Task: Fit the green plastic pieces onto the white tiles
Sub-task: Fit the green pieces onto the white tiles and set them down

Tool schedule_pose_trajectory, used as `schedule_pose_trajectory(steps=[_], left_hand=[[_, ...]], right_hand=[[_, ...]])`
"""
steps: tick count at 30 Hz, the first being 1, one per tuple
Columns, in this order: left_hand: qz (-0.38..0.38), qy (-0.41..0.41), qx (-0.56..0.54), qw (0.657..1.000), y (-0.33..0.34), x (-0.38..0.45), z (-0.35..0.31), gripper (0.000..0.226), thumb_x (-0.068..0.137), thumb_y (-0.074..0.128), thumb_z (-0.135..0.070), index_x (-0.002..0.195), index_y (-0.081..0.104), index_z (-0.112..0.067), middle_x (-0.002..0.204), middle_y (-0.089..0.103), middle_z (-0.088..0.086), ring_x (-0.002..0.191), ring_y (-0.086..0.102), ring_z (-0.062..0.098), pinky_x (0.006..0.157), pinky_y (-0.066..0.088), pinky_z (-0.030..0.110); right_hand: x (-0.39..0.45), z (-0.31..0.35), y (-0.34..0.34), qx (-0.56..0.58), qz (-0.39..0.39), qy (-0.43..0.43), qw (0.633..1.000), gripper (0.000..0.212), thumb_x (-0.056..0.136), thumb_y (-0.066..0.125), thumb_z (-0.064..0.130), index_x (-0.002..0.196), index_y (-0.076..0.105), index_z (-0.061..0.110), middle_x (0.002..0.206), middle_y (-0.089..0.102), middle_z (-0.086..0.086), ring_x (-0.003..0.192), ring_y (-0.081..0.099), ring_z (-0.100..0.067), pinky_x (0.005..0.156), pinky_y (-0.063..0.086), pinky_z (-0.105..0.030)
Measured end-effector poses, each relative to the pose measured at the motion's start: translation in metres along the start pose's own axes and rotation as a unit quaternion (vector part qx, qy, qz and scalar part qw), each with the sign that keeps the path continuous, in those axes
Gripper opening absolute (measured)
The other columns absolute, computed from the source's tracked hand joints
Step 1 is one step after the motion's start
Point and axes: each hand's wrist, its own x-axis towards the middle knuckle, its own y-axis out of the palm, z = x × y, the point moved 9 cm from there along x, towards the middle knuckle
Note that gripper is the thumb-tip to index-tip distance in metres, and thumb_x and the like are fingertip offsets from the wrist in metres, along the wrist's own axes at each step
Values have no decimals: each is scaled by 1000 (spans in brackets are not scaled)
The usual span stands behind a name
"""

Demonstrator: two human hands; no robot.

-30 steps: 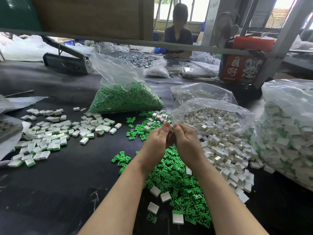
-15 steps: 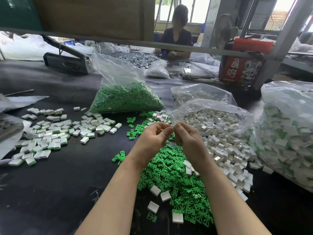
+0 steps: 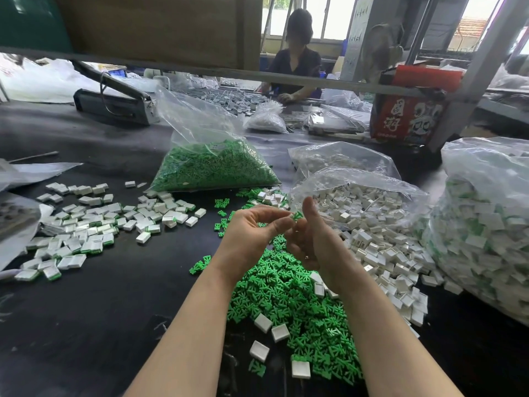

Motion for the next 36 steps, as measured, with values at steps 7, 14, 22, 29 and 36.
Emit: schedule_pose_trajectory(steps=[7,14,22,29,36], left_hand=[[39,19,-47,998,10,0,-2,22,71,75,-21,90,78,-11,103,75,1,101,69,14,84,53,23],[38,26,-97,994,12,0,-7,13,72,73,-12,81,79,-19,90,76,0,81,70,9,70,53,17],[32,26,-100,994,8,-1,-7,20,78,71,1,77,80,-17,89,76,1,84,71,11,72,54,18],[25,17,-105,994,5,-2,-7,14,81,69,-5,82,79,-15,73,74,1,71,66,11,72,52,19],[26,4,-89,996,6,-3,-4,12,81,70,-11,90,76,-10,63,68,-2,58,55,9,63,50,19]], right_hand=[[3,-5,12,119,25,4,993,71,89,36,69,110,61,6,58,41,2,47,31,-7,38,17,-20],[3,-6,23,264,27,12,964,43,87,54,62,94,69,22,65,40,7,52,26,-6,44,8,-23],[1,-9,30,293,45,24,955,40,91,52,59,91,69,23,65,41,7,52,28,-6,46,9,-24],[0,-7,31,248,46,44,967,49,85,48,69,76,60,23,63,39,4,54,29,-8,45,10,-23],[0,-11,34,234,12,83,969,48,90,44,66,73,53,23,55,32,5,45,23,-6,39,11,-19]])
